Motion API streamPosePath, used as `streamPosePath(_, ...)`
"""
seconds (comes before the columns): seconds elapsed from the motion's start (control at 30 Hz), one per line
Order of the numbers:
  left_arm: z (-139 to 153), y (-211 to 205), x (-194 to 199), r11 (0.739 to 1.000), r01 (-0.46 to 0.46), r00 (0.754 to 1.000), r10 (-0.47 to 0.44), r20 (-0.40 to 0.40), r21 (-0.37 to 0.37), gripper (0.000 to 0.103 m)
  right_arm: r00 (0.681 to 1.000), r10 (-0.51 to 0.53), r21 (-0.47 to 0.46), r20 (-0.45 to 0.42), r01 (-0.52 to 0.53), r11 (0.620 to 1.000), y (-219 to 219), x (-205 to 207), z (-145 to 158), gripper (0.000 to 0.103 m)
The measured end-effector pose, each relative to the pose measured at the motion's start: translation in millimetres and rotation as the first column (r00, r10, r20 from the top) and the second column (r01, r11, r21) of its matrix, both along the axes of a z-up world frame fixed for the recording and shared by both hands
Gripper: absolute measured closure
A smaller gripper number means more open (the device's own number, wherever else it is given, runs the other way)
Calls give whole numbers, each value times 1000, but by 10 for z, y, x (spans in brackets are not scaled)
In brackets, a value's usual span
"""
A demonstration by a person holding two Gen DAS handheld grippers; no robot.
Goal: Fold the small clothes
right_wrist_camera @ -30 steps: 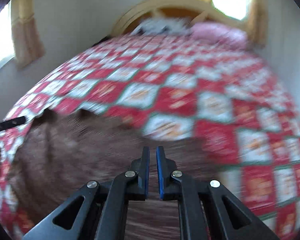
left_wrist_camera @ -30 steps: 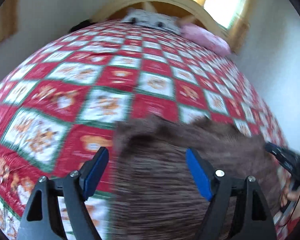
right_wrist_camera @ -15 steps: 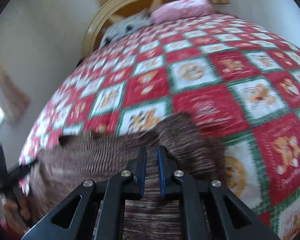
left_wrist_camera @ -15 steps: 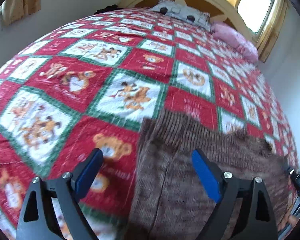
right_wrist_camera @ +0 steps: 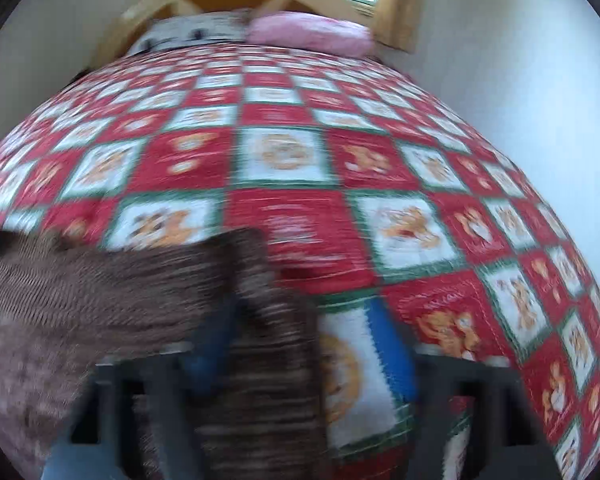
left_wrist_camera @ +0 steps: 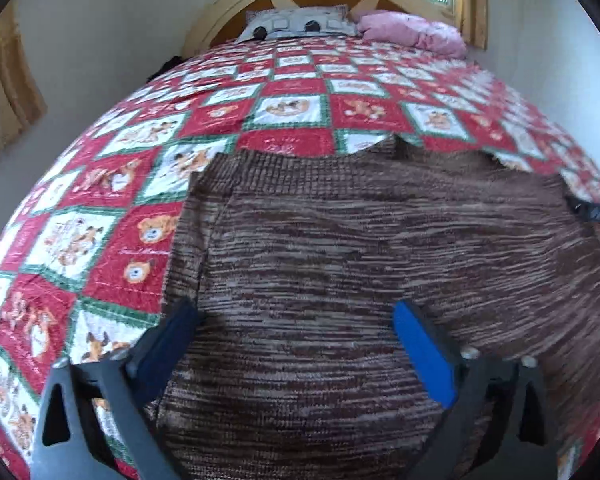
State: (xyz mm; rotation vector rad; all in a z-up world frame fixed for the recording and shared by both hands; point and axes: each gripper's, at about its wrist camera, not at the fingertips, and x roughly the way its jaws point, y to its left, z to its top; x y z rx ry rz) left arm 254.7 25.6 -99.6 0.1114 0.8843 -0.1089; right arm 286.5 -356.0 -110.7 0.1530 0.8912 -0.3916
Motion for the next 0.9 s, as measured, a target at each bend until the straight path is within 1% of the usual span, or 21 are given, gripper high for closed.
streamPosePath(0.07,-8,71,41,999,-9,1000,8,-12,-40,0,999,-8,115,38,3,993,-171,-87,-15,24)
streamPosePath(0.1,-12,93,42,999,-11,1000,11,-13,-44,0,998,-13,138,61,5,990,-197,-154,14,24)
streamPosePath(0.13,-10,87,27,999,-12,1000,12,-9,-39,0,996,-32,139,85,20,990,-198,-233,67,26)
streamPosePath(0.17,-10,78,22,999,-13,1000,13,-5,-30,0,988,-63,117,140,47,992,-179,-392,196,27)
streamPosePath(0.2,-9,64,35,1000,-14,1000,14,-1,-19,0,981,-68,103,179,50,993,-143,-485,280,27)
streamPosePath(0.23,-10,55,49,1000,-15,1000,15,1,-14,0,973,-57,78,223,40,996,-54,-623,410,27)
streamPosePath(0.3,-20,47,7,1000,-16,1000,16,2,-16,0,969,13,56,245,-28,998,163,-748,545,27)
streamPosePath(0.4,-13,42,-50,1000,-17,1000,17,4,-14,0,962,148,46,230,-163,986,596,-882,618,27)
streamPosePath(0.43,-11,39,-61,1000,-18,1000,18,5,-12,0,959,179,47,221,-194,980,728,-912,606,27)
streamPosePath(0.5,-10,41,-68,1000,-20,1000,20,6,-12,0,954,236,80,186,-254,964,971,-927,507,27)
streamPosePath(0.57,-9,42,-69,1000,-22,1000,22,6,-11,0,955,260,86,142,-274,958,1117,-909,322,27)
streamPosePath(0.63,-10,38,-71,1000,-22,1000,22,8,-6,0,961,267,69,76,-272,960,1195,-887,71,27)
streamPosePath(0.67,-9,38,-71,1000,-23,1000,23,9,-4,0,962,266,50,68,-270,962,1228,-901,6,26)
streamPosePath(0.73,-8,39,-73,1000,-23,1000,23,10,-3,0,960,268,31,77,-271,962,1267,-932,32,26)
streamPosePath(0.9,-8,37,-76,1000,-25,1000,25,10,-2,0,960,274,-5,62,-274,962,1291,-952,4,26)
